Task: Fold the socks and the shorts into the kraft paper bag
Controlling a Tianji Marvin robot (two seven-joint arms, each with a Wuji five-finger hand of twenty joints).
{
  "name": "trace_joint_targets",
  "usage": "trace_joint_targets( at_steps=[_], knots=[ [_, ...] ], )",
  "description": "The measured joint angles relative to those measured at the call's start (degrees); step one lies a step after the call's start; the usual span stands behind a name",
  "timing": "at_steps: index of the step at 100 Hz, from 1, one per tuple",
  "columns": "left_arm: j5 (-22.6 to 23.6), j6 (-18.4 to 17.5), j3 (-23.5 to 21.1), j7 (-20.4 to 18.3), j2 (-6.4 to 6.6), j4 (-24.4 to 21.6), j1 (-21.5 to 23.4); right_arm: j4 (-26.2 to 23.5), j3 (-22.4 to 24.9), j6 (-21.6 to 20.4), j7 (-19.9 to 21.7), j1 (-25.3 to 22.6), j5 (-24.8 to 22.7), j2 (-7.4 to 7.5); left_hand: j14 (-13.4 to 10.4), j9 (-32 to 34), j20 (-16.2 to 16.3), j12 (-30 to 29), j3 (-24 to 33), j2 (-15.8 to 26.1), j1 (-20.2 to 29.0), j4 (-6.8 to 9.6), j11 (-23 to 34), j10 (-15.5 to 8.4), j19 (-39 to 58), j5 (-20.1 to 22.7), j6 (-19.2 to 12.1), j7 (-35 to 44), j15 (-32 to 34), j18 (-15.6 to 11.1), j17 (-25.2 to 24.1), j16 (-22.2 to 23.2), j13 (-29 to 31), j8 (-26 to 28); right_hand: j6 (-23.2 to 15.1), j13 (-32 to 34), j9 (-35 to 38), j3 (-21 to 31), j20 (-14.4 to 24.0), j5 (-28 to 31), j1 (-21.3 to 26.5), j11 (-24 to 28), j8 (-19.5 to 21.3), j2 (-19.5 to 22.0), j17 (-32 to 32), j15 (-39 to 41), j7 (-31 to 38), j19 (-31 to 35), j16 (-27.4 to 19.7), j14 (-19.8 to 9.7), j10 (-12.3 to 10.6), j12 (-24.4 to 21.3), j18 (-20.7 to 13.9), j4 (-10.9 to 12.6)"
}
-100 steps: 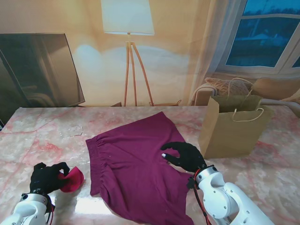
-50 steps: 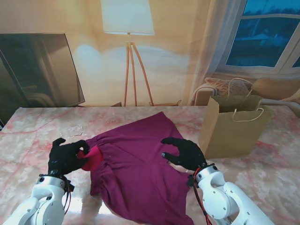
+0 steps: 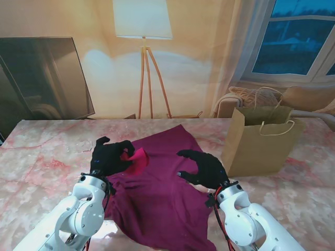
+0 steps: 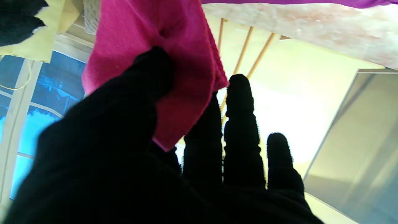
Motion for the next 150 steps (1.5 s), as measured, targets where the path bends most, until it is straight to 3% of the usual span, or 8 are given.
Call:
trace_joint_targets(
  at_steps=[15,36,69,90,99,115,127,150],
  knots=[
    [-3.43,-0.03,4.84,2.39,-0.92,4.70,-4.81,-0.81,-0.54,-0.05,-0.14,-0.11,0.19,-0.08,0.01,0.00,0.00,0.13,0.00,0.00,0.00,0.00,0.00,0.00,0.03,0.00,-0.12,0.00,0.01,0.38,0.00,0.27,0.00,0.16,1.54,0.00,-2.78,0.00,0.00,-3.75,0.05,0.44,-1.58,-3.56,0.66,0.00,-1.57,0.01,0.00,1.31,0.14,0.07,0.00,0.00],
    [-4.89,-0.61,9.27,3.97,-2.24,8.13,-8.34,-1.37,-1.54,0.06,-1.03,-0.23,2.96,-0.67,0.04,0.00,0.00,0.60,0.01,0.00,0.00,0.00,0.00,0.00,0.37,0.00,-0.14,0.00,0.04,0.44,0.00,0.53,0.00,0.59,8.56,0.00,-10.50,2.86,0.01,-10.64,0.85,3.85,-4.01,-7.30,2.33,0.00,-4.15,0.01,0.00,3.47,2.23,1.53,0.17,-0.10],
    [-6.77,-2.11,13.64,6.80,-3.71,10.66,-12.27,-1.41,-1.95,0.33,-1.69,-0.47,3.75,-1.12,0.06,0.00,0.00,0.66,0.02,0.00,0.00,0.00,0.00,0.00,0.70,0.00,-0.25,0.00,0.09,0.50,0.00,0.60,0.00,1.36,10.54,0.00,-13.56,5.23,-1.48,-11.91,1.77,7.93,-4.01,-10.83,4.62,1.45,-3.97,1.40,0.00,4.85,3.59,3.00,1.01,-0.76],
    [-6.98,-4.26,15.32,7.58,-4.27,11.42,-13.62,-1.37,-2.67,2.03,-2.47,-0.23,5.32,-1.55,0.06,0.00,0.00,0.67,0.02,0.00,0.00,0.00,0.00,-0.26,0.71,0.00,-0.53,0.00,0.13,0.50,-0.01,1.09,0.00,1.59,11.34,0.01,-15.02,5.85,-2.18,-11.91,1.78,11.03,-1.31,-10.85,6.43,2.91,-3.94,3.01,0.00,4.85,4.53,3.85,1.03,-0.76],
    [-6.84,-4.71,15.71,7.58,-4.32,11.43,-13.84,-1.03,-2.85,2.18,-4.51,-0.06,5.91,-1.97,0.06,0.00,0.00,0.67,0.02,0.00,0.00,0.00,0.00,-0.54,0.71,0.00,-0.75,0.00,0.13,0.50,-0.01,1.09,0.00,2.04,11.34,1.79,-14.26,5.85,-2.19,-11.63,1.86,14.45,1.63,-9.77,8.26,5.90,-3.73,5.08,1.69,4.85,4.58,5.22,1.03,-0.76],
    [-6.59,-4.95,16.14,7.58,-4.36,11.43,-14.02,-1.00,-2.54,1.97,-5.06,-0.02,6.86,-2.45,0.06,0.00,0.00,0.67,0.02,0.00,0.00,0.00,0.00,-0.56,0.71,0.00,-1.00,0.00,0.13,0.50,-0.01,1.10,0.00,2.18,5.71,8.16,-5.43,6.61,-2.10,-2.39,3.03,21.31,7.79,-9.06,13.50,13.37,1.95,11.13,9.24,4.23,2.60,8.87,1.15,-0.76],
    [-6.78,-5.82,16.57,7.69,-4.42,11.74,-14.28,-0.94,-2.61,1.61,-5.08,0.24,7.75,-2.54,0.06,0.00,0.00,0.68,0.03,0.00,0.00,0.00,0.00,-0.61,0.71,0.00,-1.21,0.00,0.14,0.51,-0.02,1.10,0.00,2.22,1.37,12.98,-0.06,8.91,-0.43,1.95,5.63,23.66,12.72,-8.45,17.41,17.27,8.23,15.02,13.30,3.84,1.19,12.06,1.73,-0.80],
    [-7.80,-8.50,16.66,7.82,-4.59,12.25,-14.25,1.22,-4.24,2.04,-10.62,1.99,6.78,-3.30,0.06,0.00,-0.01,0.69,0.04,0.00,0.00,0.00,0.00,-0.96,-0.37,0.00,-1.72,0.01,0.14,0.51,-0.03,1.10,0.00,2.71,-2.78,19.31,6.10,11.20,0.62,6.60,9.77,25.87,16.42,-9.80,22.97,20.83,14.06,20.09,14.82,3.19,0.34,13.96,2.95,-0.80]
  ],
)
